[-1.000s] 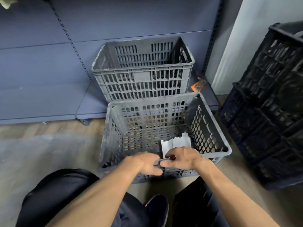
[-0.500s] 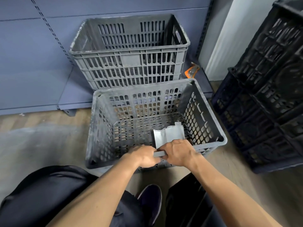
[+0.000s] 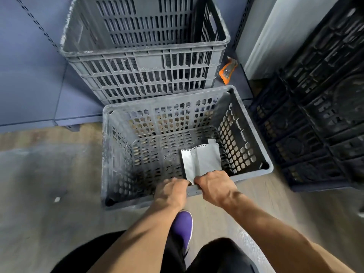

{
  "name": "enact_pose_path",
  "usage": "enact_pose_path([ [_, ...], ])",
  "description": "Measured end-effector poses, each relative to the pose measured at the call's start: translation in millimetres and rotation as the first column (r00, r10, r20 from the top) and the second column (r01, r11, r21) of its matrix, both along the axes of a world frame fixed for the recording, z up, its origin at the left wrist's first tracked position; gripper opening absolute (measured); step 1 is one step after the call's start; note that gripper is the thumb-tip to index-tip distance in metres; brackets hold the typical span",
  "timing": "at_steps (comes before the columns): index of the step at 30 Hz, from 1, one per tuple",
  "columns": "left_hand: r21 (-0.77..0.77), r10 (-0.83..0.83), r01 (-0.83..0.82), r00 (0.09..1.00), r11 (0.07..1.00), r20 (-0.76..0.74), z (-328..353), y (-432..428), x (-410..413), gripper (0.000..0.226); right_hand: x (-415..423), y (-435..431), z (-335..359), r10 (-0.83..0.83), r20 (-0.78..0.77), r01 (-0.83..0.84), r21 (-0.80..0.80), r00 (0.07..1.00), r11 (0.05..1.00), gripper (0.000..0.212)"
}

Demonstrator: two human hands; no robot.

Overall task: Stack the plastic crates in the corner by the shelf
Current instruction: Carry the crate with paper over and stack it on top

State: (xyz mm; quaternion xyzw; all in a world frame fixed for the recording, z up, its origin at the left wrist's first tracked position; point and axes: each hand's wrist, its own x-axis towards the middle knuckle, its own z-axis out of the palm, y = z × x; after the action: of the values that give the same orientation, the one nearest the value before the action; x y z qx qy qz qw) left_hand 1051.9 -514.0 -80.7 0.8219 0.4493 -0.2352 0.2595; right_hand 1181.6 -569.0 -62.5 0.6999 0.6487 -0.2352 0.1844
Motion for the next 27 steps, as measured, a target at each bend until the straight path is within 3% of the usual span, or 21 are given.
enact_pose_path([
  [7,0.087,-0.209,0.211,0.977,0.974,-0.037,110.6,-18.2,-17.6,0.013,-11.0,-28.8,91.0,-0.029,-0.063,0.027,-0.025,0.998,0.999,0.021],
  [12,0.045,-0.257,0.263,0.961,0.964,-0.106,205.2,-61.3,-34.7,0.028,-31.0,-81.9,188.7,-0.103,-0.117,0.101,-0.021,0.988,0.995,0.023],
  [19,0.076,-0.378,0.385,0.922,0.92,-0.086,360.9,-101.5,-47.5,0.035,-49.4,-140.5,355.1,-0.201,-0.145,0.201,-0.019,0.969,0.979,0.028],
  [25,0.059,-0.497,0.498,0.867,0.865,-0.03,458.8,-116.1,-25.3,0.012,-42.7,-171.7,443.1,-0.314,-0.119,0.319,0.022,0.942,0.948,0.026],
  [27,0.072,-0.541,0.542,0.84,0.838,-0.025,481.5,-115.7,-13.8,0.015,-36.0,-175.6,464.6,-0.364,-0.107,0.369,0.034,0.925,0.929,0.027],
])
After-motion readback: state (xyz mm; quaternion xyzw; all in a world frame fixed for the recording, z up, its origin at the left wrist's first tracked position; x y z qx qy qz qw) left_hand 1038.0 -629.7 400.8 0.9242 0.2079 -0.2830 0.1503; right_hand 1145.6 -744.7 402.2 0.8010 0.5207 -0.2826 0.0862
